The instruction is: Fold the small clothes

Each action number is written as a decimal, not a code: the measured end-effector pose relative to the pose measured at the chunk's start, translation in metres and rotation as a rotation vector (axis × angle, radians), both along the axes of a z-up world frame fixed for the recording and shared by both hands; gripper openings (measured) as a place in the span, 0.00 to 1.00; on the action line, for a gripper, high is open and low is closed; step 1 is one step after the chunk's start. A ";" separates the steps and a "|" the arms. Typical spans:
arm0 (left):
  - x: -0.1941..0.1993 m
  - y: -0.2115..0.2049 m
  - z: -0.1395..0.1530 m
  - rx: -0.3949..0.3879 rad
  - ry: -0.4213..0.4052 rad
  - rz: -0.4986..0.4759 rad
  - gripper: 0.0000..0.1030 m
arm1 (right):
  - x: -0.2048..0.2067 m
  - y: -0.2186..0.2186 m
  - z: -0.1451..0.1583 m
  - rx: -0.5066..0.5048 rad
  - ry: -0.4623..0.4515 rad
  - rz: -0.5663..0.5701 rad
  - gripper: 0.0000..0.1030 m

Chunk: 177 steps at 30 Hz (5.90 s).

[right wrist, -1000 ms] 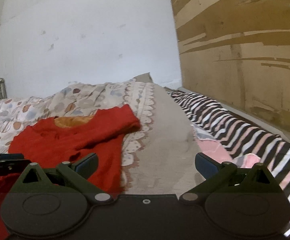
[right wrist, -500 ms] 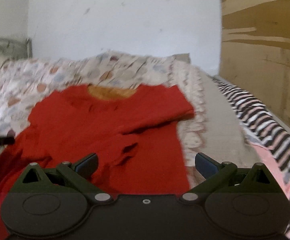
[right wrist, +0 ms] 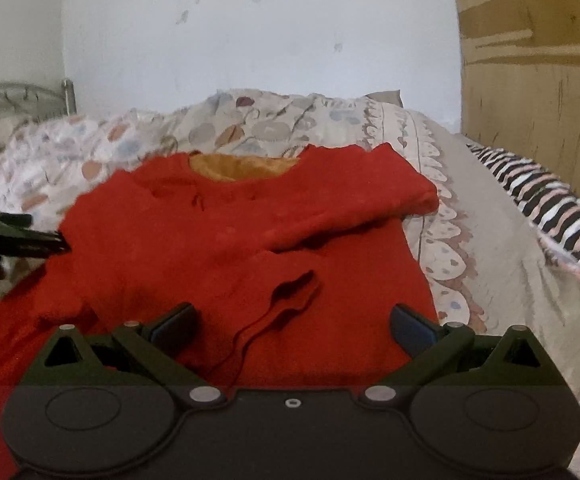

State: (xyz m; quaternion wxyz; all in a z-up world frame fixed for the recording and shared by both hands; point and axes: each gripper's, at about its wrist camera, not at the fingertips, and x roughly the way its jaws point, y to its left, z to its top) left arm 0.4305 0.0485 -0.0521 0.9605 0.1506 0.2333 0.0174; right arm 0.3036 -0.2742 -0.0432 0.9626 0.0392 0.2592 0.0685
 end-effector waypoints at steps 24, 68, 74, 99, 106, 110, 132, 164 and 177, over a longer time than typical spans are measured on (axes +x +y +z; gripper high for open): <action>-0.005 0.069 0.009 -0.368 0.115 0.122 0.00 | -0.003 -0.002 -0.001 0.027 -0.019 0.003 1.00; -0.080 0.059 0.060 -0.474 0.042 0.156 0.90 | -0.015 -0.016 -0.003 0.131 -0.069 -0.011 1.00; -0.143 0.056 0.074 -0.421 0.021 0.109 0.97 | -0.032 -0.033 0.001 0.222 -0.077 -0.026 1.00; -0.248 0.071 0.009 -0.358 0.252 0.052 0.99 | -0.175 -0.074 -0.005 -0.284 0.044 -0.263 1.00; -0.260 0.065 0.022 -0.316 0.211 0.051 0.99 | -0.218 -0.055 -0.009 -0.299 -0.025 -0.059 1.00; -0.263 0.060 0.029 -0.321 0.202 0.031 0.99 | -0.224 -0.022 -0.032 -0.450 -0.009 0.063 1.00; -0.273 0.049 0.039 -0.309 0.180 -0.004 0.99 | -0.199 0.034 -0.059 -0.936 -0.076 0.257 0.51; -0.307 -0.061 0.029 -0.265 0.161 -0.389 1.00 | -0.066 0.022 0.154 -0.065 0.179 0.351 0.14; -0.286 -0.102 -0.004 0.024 0.091 -0.276 0.87 | -0.065 0.006 0.175 0.040 0.165 0.317 0.14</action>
